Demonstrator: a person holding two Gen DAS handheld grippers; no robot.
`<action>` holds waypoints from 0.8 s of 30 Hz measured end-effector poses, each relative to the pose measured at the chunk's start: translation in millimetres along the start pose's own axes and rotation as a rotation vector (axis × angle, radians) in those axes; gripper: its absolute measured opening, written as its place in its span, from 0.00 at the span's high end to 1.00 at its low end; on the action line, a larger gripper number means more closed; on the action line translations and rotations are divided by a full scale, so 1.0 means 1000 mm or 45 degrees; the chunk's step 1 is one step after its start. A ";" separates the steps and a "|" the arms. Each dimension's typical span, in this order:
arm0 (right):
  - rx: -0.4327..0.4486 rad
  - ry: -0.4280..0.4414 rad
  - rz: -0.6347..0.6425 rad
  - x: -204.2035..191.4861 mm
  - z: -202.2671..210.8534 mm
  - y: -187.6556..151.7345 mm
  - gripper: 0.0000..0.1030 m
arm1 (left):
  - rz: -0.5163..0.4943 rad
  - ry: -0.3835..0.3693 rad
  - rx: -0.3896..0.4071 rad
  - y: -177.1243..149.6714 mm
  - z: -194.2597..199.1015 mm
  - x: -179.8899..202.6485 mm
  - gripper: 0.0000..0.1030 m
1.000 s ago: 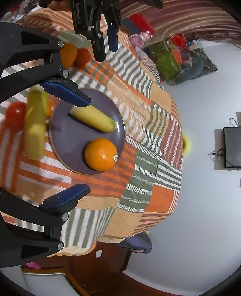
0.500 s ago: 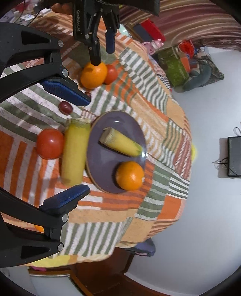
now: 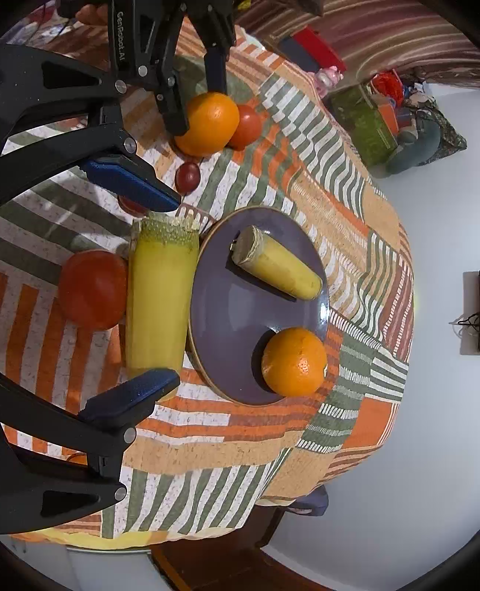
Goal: Organize fruits
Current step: 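Lower the right tool onto the long yellow cylinder and grasp it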
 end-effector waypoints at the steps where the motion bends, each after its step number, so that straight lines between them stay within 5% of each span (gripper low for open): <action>1: 0.004 0.005 -0.007 0.001 0.001 0.000 0.20 | -0.002 0.009 0.006 0.001 -0.001 0.000 0.33; 11: 0.073 0.100 -0.025 0.015 0.031 -0.010 0.51 | 0.029 0.001 0.008 0.000 -0.001 -0.008 0.38; 24: -0.004 0.073 -0.137 0.045 0.052 -0.063 0.55 | -0.028 -0.078 -0.008 -0.030 0.031 0.003 0.39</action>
Point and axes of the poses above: each gripper's, at about its wrist camera, not at the fingertips, and z roughly against the way its jaws point, x to its right, y to its top, the point moved 4 cm from there along -z, roughly the way its jaws point, and after that the axes turned 12 degrees about z, right-handed, at the moved point
